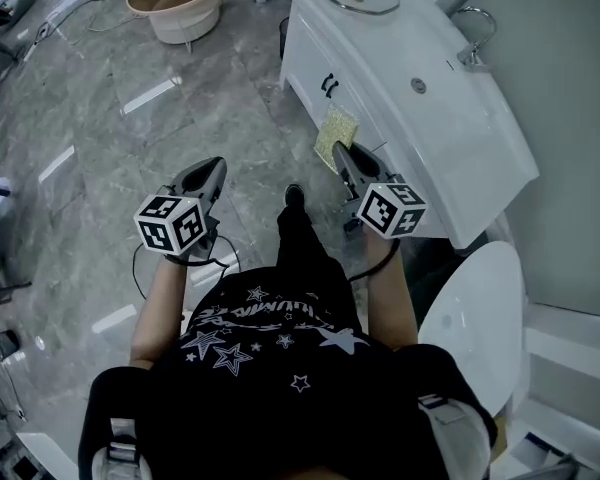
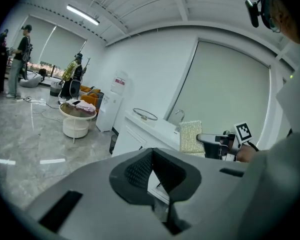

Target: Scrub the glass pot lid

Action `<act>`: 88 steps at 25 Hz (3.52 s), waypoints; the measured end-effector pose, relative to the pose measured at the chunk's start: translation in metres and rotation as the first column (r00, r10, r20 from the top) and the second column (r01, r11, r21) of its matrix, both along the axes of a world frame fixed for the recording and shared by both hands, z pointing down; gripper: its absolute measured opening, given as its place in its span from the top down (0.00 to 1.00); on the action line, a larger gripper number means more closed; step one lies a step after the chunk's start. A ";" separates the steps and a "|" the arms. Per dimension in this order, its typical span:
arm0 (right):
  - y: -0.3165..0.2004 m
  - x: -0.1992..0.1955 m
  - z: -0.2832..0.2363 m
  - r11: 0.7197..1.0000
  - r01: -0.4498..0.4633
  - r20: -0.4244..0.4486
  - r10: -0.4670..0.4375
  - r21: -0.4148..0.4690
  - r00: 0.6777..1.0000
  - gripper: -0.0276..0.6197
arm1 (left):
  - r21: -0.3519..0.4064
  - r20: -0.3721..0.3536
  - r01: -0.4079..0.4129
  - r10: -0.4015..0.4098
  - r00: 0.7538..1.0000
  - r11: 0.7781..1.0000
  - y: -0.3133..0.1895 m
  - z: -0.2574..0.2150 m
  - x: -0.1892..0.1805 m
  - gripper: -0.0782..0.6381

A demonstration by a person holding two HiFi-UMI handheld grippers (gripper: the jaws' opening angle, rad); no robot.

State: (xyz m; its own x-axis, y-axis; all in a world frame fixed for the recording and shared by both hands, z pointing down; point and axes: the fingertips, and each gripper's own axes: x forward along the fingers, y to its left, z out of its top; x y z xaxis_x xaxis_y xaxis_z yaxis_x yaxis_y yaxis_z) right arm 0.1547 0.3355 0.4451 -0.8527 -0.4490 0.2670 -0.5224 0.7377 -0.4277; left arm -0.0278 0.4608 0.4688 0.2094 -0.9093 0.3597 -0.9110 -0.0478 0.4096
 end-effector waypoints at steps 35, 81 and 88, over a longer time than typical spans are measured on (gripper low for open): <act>-0.387 -0.040 0.027 0.996 0.008 0.032 -0.005 -0.091 0.999 0.86 | -0.041 0.000 0.009 -0.009 1.000 0.999 -0.368 -0.003 -0.033 0.88; -0.671 -0.124 0.051 0.961 -0.135 -0.735 0.271 0.240 0.621 0.86 | -0.117 -0.228 -0.530 0.497 0.837 0.840 -0.731 0.039 -0.153 0.88; -0.686 -0.141 0.053 0.961 -0.016 -0.851 0.253 0.277 0.461 0.86 | -0.147 -0.427 -0.630 0.526 0.736 0.762 -0.752 0.054 -0.144 0.72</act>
